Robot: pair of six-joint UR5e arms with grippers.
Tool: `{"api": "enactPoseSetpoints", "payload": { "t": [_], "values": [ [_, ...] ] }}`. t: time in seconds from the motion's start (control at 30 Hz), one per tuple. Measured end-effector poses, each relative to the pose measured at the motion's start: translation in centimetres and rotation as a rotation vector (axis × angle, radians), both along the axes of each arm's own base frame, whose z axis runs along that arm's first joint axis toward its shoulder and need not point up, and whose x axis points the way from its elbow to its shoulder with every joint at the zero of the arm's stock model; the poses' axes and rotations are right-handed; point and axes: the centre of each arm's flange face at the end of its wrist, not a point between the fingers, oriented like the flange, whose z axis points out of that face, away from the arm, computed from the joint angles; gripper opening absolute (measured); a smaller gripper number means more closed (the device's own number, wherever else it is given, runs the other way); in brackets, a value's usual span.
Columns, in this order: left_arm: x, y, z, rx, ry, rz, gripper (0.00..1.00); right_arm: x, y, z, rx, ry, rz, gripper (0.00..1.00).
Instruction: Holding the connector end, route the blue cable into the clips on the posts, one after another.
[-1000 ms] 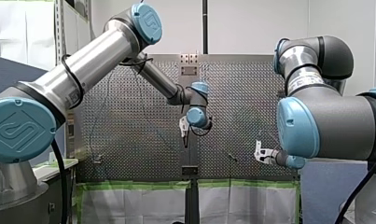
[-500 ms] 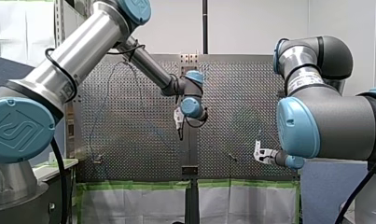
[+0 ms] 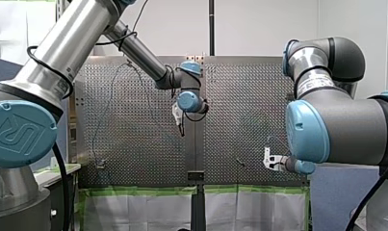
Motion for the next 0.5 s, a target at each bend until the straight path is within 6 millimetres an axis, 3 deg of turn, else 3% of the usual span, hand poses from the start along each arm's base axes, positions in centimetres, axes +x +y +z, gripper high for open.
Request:
{"api": "enactPoseSetpoints", "payload": {
  "t": [0.27,0.5],
  "values": [
    [-2.0,1.6,1.9,-0.035,-0.037,0.001,1.00,-1.5,1.0,-0.2,0.005,0.059,-0.027,0.00],
    [-4.1,3.7,3.4,-0.052,-0.052,0.006,1.00,-2.6,0.9,2.3,-0.044,0.073,-0.063,0.00]
  ]
}}
